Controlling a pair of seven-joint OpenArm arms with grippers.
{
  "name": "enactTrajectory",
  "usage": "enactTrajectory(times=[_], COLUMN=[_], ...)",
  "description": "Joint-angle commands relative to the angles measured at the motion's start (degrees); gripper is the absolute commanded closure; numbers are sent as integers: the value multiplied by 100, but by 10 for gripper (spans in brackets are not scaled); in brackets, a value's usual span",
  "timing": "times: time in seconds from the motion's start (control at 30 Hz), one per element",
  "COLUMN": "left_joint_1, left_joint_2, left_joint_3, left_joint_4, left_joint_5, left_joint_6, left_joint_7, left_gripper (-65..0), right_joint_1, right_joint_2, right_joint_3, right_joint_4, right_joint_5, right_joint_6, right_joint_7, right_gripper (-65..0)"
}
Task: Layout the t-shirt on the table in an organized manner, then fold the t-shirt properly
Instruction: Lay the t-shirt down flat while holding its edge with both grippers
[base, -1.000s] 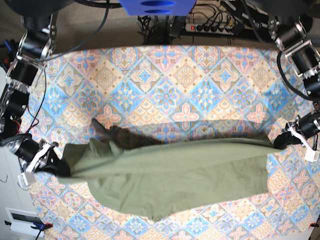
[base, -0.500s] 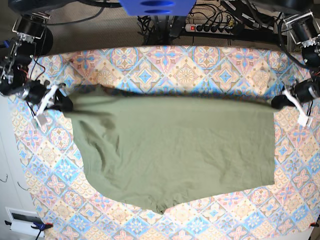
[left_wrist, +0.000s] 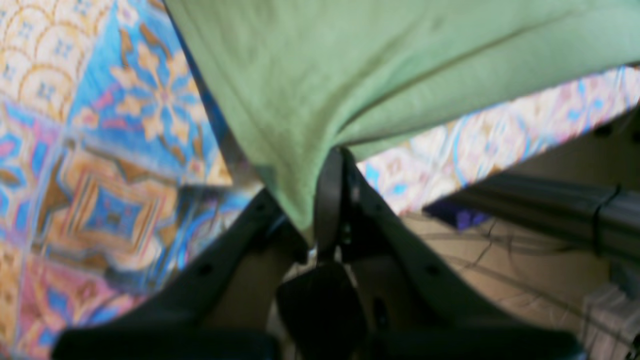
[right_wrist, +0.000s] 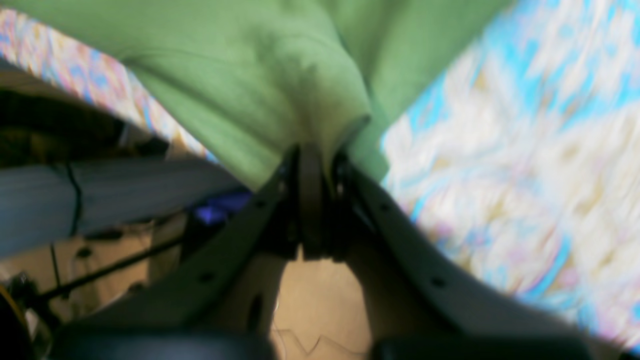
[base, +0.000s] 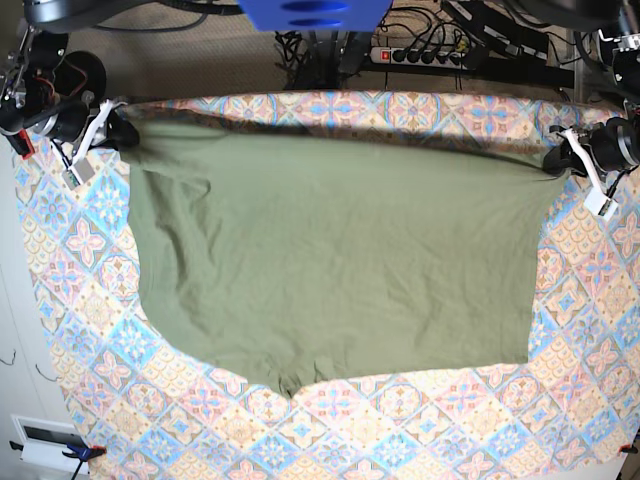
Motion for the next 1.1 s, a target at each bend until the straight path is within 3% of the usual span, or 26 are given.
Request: enactTrajectory(times=[0.0,0.17,0.3,0.43,0.57,0.7,0.87,1.07], left_joint_1=[23,146,120,102,102,85,-118,-126], left_joint_2=[-237,-325,-246,0,361,519,976,1214], left_joint_3=[-71,-71,-71,-238,-845,-950,-959,-959], left_joint_4=[62,53,53,71,71,71,62,53], left_joint_5=[-38,331,656,480,6,-311,-302,-38], left_joint_6=[-4,-4,-22,-22,-22,-22,-4,5], left_joint_7=[-80,-80,-80,-80,-45,-80,-45,-80], left_gripper=[0,0,0,0,0,0,0,0], right_joint_1=[-56,-425,-495,-495,-460,-460,-38,138], right_joint_2=[135,144,152,152,152,152,126,126], right_joint_3=[63,63,72,309,380,547,503,503], right_joint_4=[109,109,109,179,267,241,205,100], right_joint_5=[76,111,586,938,964,947,894,577], right_joint_6=[17,17,17,17,17,17,17,17], right_joint_7=[79,79,79,79,79,79,84,79], right_gripper=[-7,-8,-8,-8,-8,-8,-8,-8])
